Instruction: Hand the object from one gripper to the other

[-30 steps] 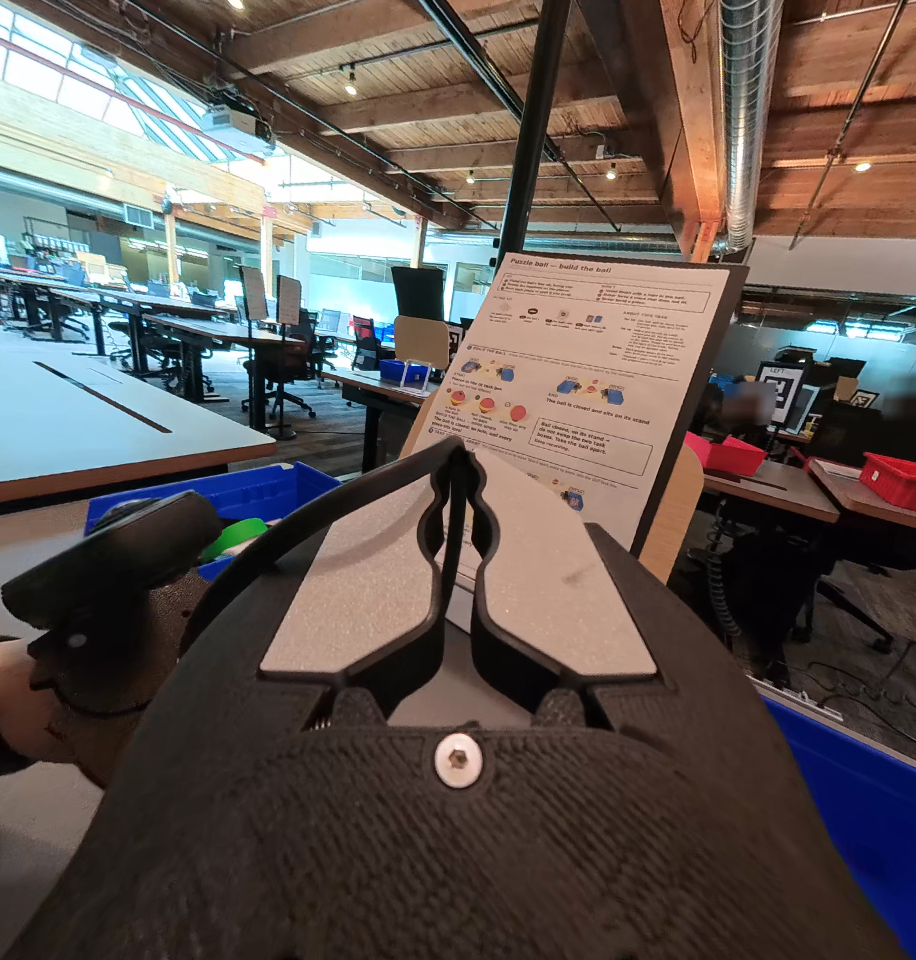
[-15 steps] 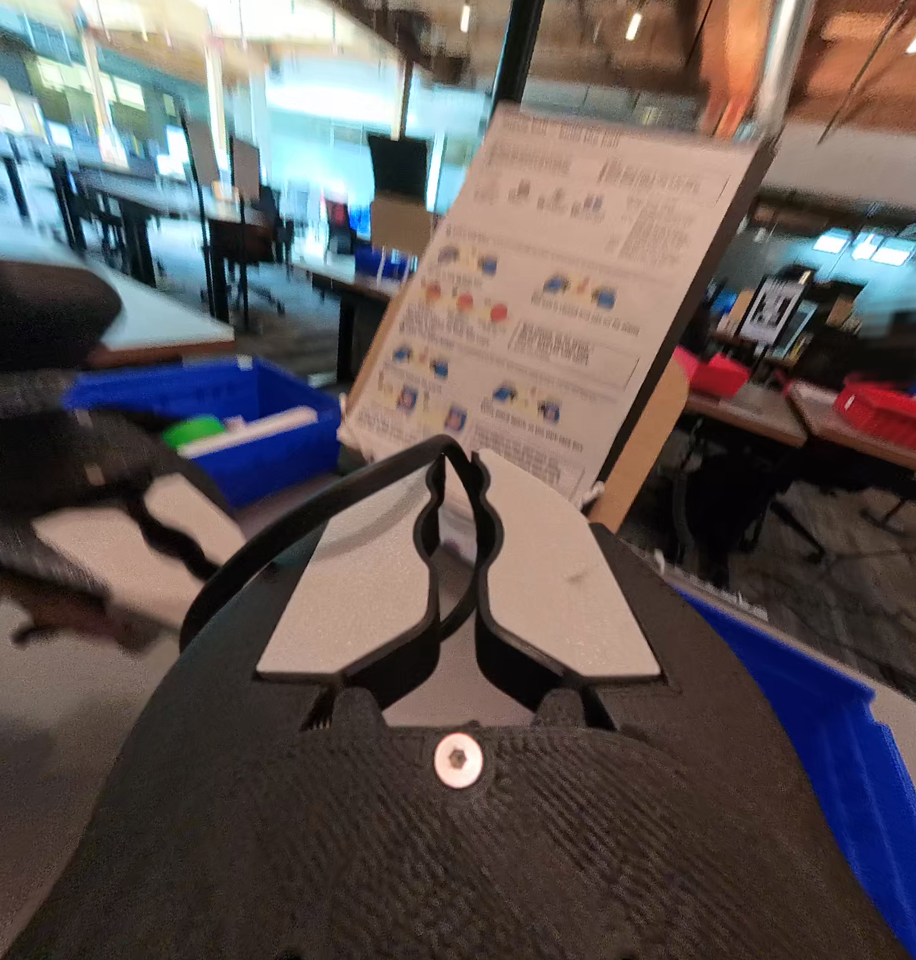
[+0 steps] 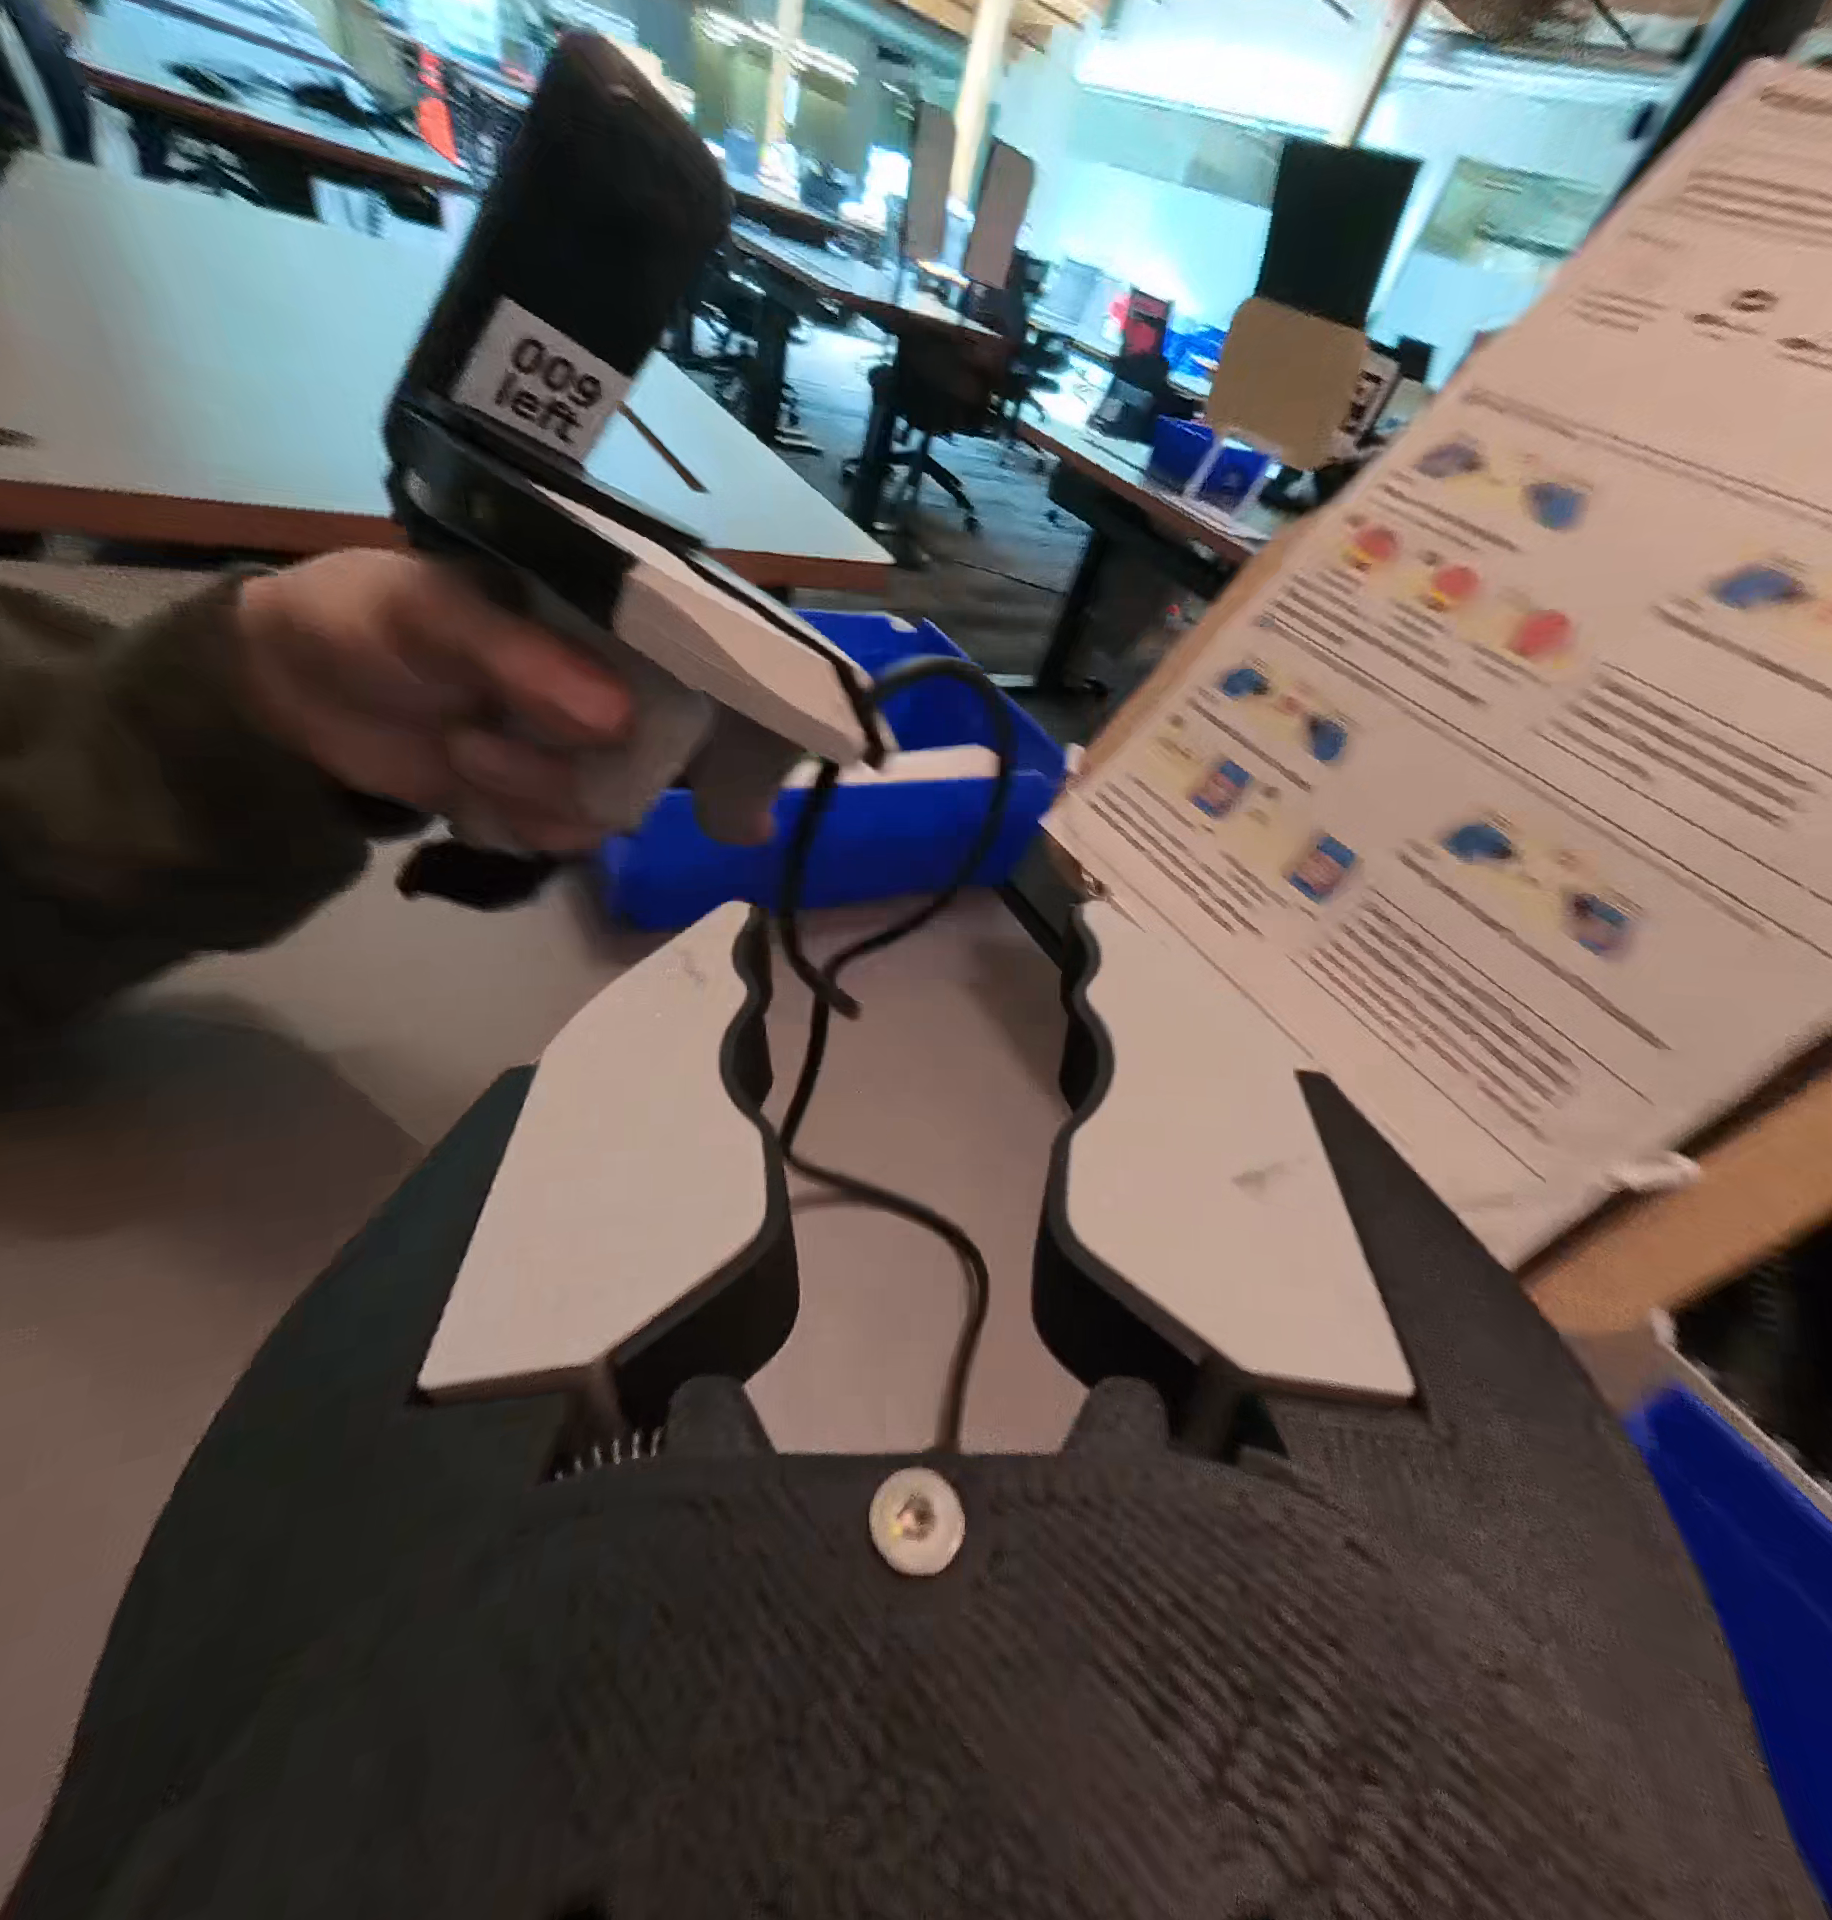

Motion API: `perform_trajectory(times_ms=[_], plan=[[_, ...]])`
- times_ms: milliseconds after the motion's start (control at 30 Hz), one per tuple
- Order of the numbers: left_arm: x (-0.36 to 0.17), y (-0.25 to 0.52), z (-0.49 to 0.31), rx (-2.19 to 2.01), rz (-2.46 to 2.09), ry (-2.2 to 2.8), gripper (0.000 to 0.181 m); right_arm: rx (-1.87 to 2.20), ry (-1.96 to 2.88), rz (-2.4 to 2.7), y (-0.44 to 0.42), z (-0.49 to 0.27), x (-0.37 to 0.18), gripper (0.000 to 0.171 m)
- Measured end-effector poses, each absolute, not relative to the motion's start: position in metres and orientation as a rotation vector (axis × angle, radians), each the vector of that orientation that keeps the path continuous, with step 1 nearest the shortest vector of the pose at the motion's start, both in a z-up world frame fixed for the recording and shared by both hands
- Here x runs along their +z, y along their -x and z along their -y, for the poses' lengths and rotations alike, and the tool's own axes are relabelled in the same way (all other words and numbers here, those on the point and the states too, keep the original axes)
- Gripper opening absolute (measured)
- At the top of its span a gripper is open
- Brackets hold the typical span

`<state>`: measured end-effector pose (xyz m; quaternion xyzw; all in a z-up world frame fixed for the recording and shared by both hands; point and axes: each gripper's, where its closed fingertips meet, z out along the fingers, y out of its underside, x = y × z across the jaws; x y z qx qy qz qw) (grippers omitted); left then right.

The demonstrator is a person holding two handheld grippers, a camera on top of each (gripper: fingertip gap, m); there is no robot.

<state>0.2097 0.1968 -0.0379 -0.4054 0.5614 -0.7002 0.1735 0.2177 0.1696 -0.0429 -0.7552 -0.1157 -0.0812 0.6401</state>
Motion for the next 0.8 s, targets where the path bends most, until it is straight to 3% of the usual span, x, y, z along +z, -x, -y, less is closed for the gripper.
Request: perform_trajectory(times_ms=[67, 267, 533, 633, 800], plan=[[-0.036, -0.208, -0.194, -1.983, -1.596, 1.134, 0.003, -0.132, 1.746, 0.295, -0.202, -0.190, -0.052, 0.046], [-0.026, -0.203, -0.189, -1.996, -1.577, 1.092, 0.003, -0.117, 1.680, 0.304, -0.191, -0.209, -0.051, 0.004], [-0.018, -0.193, -0.187, -2.074, -1.582, 1.054, 0.007, -0.248, 1.570, 0.334, -0.201, -0.201, -0.031, 0.003], [-0.032, -0.193, -0.189, -1.944, -1.697, 1.068, 0.037, -0.353, 1.496, 0.296, -0.213, -0.188, -0.012, 0.003], [-0.077, -0.210, -0.194, -1.558, -1.861, 1.128, 0.048, -0.481, 1.365, 0.242, -0.220, -0.161, 0.023, 0.003]])
